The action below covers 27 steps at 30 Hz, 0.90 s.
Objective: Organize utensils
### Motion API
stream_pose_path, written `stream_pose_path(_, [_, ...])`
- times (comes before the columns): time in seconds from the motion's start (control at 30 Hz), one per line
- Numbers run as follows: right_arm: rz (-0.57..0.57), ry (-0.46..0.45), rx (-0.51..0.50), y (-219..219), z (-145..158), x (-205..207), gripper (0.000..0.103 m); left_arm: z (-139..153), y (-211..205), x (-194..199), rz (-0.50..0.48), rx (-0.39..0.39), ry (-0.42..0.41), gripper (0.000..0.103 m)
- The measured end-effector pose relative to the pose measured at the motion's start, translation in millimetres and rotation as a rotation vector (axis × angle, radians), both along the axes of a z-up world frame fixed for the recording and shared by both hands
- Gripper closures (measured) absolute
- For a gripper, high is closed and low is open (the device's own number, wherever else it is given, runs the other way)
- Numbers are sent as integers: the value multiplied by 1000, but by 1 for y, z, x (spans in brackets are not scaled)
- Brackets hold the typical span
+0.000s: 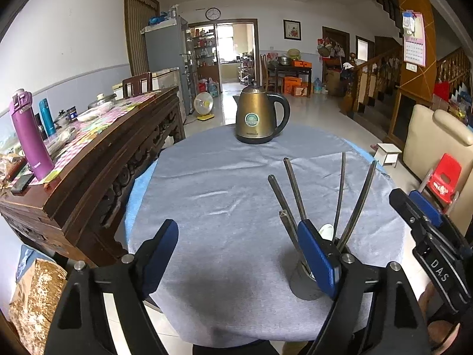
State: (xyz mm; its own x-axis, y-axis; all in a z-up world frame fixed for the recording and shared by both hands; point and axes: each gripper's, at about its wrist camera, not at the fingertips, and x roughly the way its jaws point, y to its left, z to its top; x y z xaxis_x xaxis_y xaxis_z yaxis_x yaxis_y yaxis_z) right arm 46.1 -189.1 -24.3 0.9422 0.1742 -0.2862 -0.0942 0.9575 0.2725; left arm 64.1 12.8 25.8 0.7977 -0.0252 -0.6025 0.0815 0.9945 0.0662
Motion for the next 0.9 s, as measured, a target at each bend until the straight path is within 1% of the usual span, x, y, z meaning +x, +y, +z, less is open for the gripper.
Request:
stream_pose_path(0.13, [-12, 8, -11, -3, 1, -2, 37, -4, -2, 2, 29, 46, 1, 18])
stream_pose_path(0.23, [-25, 14, -19, -5, 3, -5, 32, -7, -2, 4, 49, 68, 14, 18])
stream_pose_path(0.37, [-43, 16, -37, -9, 7, -11, 31, -9, 0, 3, 68, 79, 8, 18])
stream_pose_path(0.5, [-59, 24, -62, -12, 9, -17, 26, -9, 1, 1, 99, 98, -15, 18])
stream_pose_path(0.6, [-66, 44, -79, -12, 9, -20, 25, -11, 2, 0, 104, 95, -12, 18])
stream_pose_path(0.77, [-70, 81, -88, -11, 7, -25, 25, -13, -1, -5, 115, 114, -24, 18])
stream_pose_path(0.9, [-62, 97, -95, -9, 8, -30, 24, -14, -1, -7, 114, 106, -14, 18])
